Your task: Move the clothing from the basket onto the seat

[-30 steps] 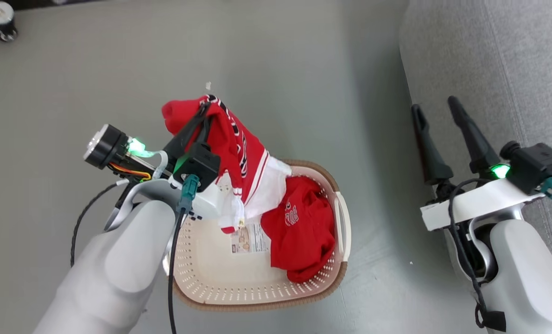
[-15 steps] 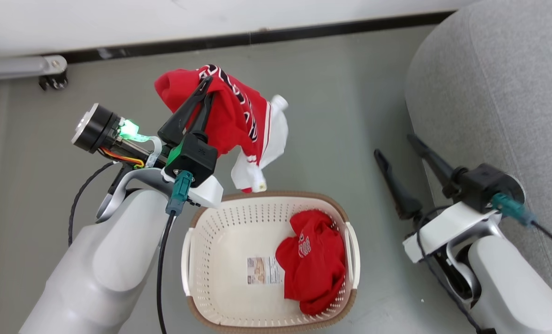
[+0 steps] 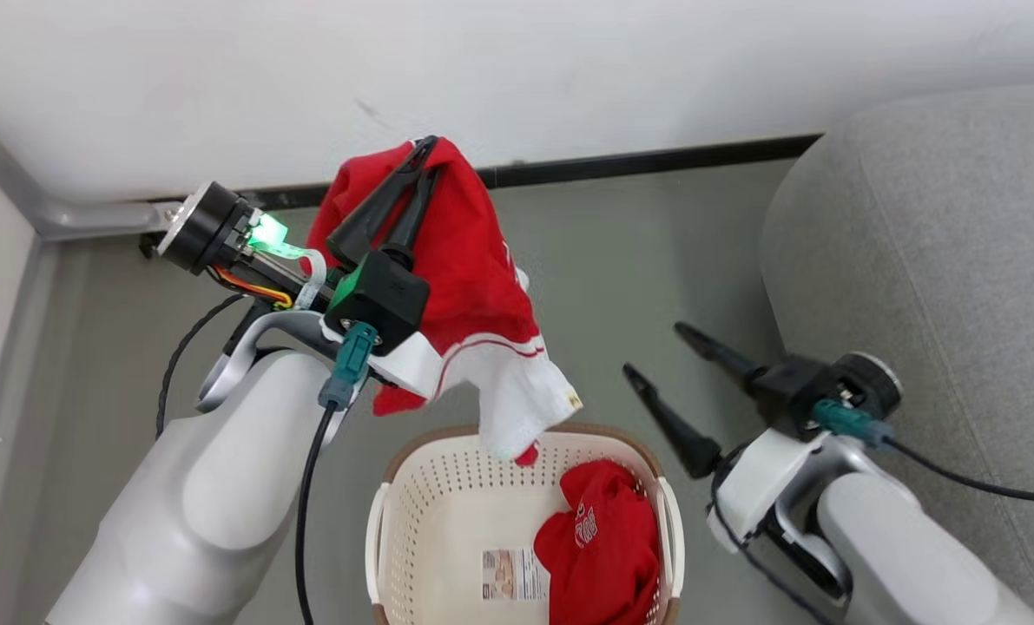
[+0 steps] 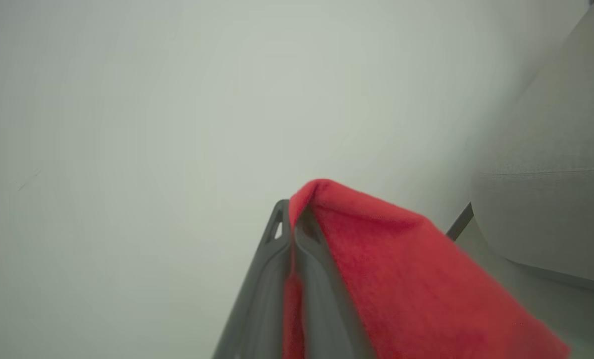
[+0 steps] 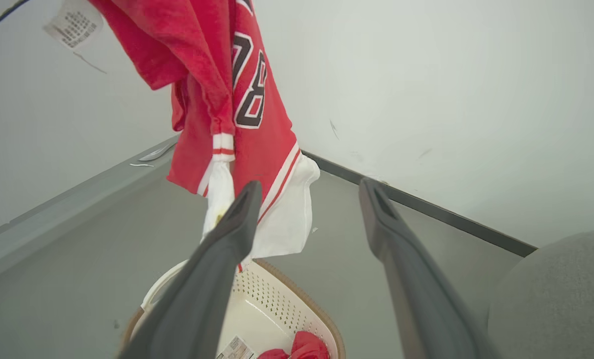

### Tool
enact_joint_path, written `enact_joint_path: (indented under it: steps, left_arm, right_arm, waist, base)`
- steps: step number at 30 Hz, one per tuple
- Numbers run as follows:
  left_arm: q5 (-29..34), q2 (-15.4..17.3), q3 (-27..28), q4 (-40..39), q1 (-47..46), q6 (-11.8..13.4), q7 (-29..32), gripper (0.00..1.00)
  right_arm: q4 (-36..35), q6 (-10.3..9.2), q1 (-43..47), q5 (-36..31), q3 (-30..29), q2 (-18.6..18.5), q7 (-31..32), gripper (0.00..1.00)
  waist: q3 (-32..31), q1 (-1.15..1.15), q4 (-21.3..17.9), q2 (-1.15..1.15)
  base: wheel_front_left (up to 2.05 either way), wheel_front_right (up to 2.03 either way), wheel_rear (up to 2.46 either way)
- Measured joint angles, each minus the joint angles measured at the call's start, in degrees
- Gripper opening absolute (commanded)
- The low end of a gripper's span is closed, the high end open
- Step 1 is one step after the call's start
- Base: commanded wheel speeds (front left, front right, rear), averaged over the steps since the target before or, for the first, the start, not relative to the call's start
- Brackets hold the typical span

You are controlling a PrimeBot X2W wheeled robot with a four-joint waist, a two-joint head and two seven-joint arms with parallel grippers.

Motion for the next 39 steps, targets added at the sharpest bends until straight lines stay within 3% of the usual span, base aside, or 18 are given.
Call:
enact_joint_path:
  steps: [12, 23, 38, 39]
  left_arm:
    - [-1.5, -1.3, -1.3, -2.7, 0.9, -1.2, 2.8, 0.0]
    - [-2.5, -2.4, -3.5, -4.4, 2.5, -2.7, 5.6, 0.0]
    - [-3.0, -3.7, -6.4, -7.9, 3.6, -3.6, 7.6, 0.0]
    - [-3.1, -3.7, -6.5, -8.2, 3.6, -3.7, 7.7, 0.0]
  right_arm:
    - [4.0, 0.05, -2.2, 4.5, 11.4, 1.8, 2.4, 1.0]
    - [9.4, 0.07, -5.6, 5.3, 15.4, 3.3, 3.4, 1.0]
    - [18.4, 0.07, -6.4, 6.9, 15.6, 6.5, 3.1, 1.0]
    - [18.7, 0.07, -7.0, 6.8, 15.5, 6.6, 2.6, 0.49]
  waist:
    - [-6.7, 0.0, 1.5, 0.0]
    - [-10.7, 0.0, 3.2, 0.0]
    - [-13.7, 0.0, 6.7, 0.0]
    - [-13.9, 0.0, 6.9, 0.0]
  base:
    - [0.0, 0.0, 0.0]
    - [0.0, 0.0, 0.0]
    - [0.0, 0.0, 0.0]
    - [0.0, 0.0, 0.0]
